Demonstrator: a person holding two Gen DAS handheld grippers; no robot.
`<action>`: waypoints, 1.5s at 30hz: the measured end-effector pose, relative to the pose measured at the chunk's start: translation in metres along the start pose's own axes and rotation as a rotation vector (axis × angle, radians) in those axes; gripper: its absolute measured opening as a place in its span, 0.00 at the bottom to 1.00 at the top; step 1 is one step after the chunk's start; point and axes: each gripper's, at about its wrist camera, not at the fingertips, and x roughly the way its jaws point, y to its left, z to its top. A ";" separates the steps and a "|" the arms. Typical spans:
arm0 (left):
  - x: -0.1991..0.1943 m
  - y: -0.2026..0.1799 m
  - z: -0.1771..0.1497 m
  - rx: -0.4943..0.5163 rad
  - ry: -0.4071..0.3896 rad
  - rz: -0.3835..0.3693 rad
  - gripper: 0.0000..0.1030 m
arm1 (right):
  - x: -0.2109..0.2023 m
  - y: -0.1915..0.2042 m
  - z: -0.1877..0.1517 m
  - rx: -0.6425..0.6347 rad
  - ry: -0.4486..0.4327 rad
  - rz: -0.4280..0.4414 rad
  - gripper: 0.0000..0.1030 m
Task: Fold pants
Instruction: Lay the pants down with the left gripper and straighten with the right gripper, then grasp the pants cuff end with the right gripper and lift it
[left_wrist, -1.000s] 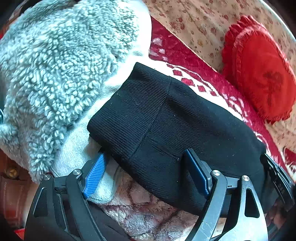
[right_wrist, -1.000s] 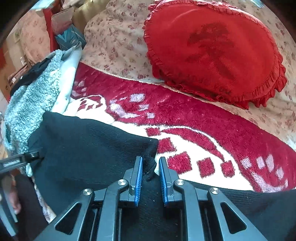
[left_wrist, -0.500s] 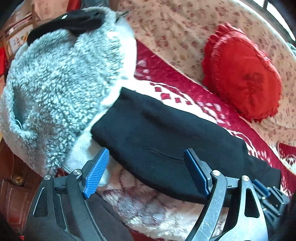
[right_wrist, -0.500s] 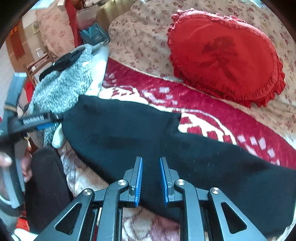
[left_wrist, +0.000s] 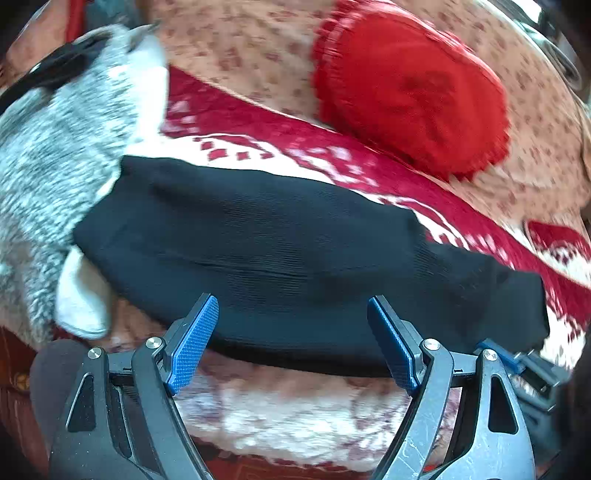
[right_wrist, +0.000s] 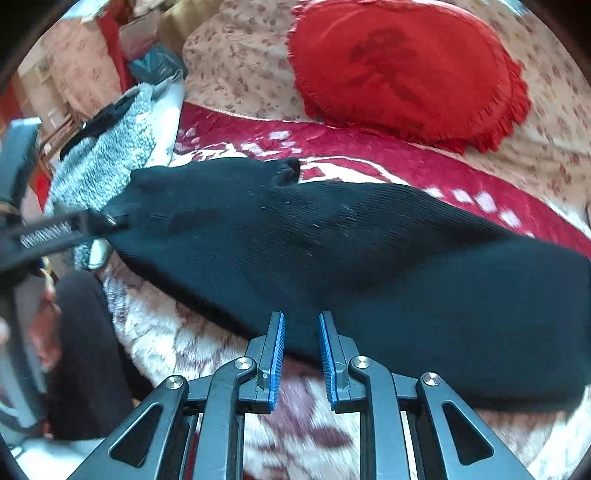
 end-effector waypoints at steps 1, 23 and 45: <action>0.001 -0.009 0.000 0.020 -0.002 -0.016 0.80 | -0.010 -0.008 -0.001 0.016 -0.016 -0.028 0.17; 0.050 -0.132 -0.001 0.295 0.054 -0.104 0.81 | -0.072 -0.161 -0.052 0.637 -0.091 -0.070 0.27; 0.013 -0.165 -0.033 0.175 0.234 -0.452 0.80 | -0.123 -0.174 -0.043 0.516 -0.121 -0.216 0.26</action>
